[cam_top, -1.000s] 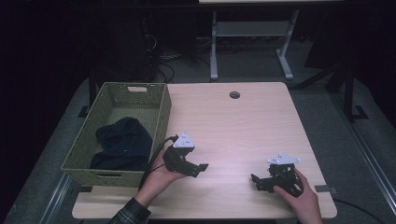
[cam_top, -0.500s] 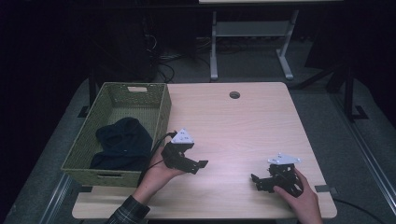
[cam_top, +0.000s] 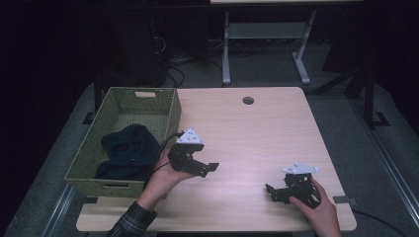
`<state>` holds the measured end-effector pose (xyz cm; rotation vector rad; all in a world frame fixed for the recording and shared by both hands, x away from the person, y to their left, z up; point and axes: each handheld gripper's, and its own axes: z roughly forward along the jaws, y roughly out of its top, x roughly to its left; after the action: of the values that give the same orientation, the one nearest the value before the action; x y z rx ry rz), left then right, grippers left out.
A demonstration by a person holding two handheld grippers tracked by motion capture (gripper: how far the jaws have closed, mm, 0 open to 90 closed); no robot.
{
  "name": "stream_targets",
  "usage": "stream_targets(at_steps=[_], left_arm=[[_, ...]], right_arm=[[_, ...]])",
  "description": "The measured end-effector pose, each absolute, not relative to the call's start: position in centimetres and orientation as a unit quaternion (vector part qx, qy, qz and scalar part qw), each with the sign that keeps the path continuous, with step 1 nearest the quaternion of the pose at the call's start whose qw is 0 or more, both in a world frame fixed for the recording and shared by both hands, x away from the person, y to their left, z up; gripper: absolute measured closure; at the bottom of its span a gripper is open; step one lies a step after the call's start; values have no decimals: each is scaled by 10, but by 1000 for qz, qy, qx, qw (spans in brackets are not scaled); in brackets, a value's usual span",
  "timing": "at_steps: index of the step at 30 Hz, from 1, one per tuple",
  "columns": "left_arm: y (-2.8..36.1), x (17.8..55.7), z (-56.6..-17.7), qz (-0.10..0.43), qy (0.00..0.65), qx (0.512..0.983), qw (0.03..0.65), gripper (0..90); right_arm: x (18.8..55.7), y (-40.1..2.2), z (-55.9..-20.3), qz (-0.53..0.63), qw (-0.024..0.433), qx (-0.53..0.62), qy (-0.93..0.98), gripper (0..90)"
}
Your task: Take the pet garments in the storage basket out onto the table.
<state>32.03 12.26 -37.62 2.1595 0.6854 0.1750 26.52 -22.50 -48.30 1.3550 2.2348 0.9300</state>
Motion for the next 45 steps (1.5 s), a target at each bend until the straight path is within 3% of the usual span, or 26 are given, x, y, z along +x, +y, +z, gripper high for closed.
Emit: stream_targets(at_steps=[22, 45], left_arm=[[152, 341, -342, 88, 298, 846, 433, 139], [203, 354, -331, 119, 327, 832, 431, 138]], right_arm=[[265, -225, -483, 330, 183, 481, 792, 0], [265, -225, -483, 330, 183, 480, 792, 0]])
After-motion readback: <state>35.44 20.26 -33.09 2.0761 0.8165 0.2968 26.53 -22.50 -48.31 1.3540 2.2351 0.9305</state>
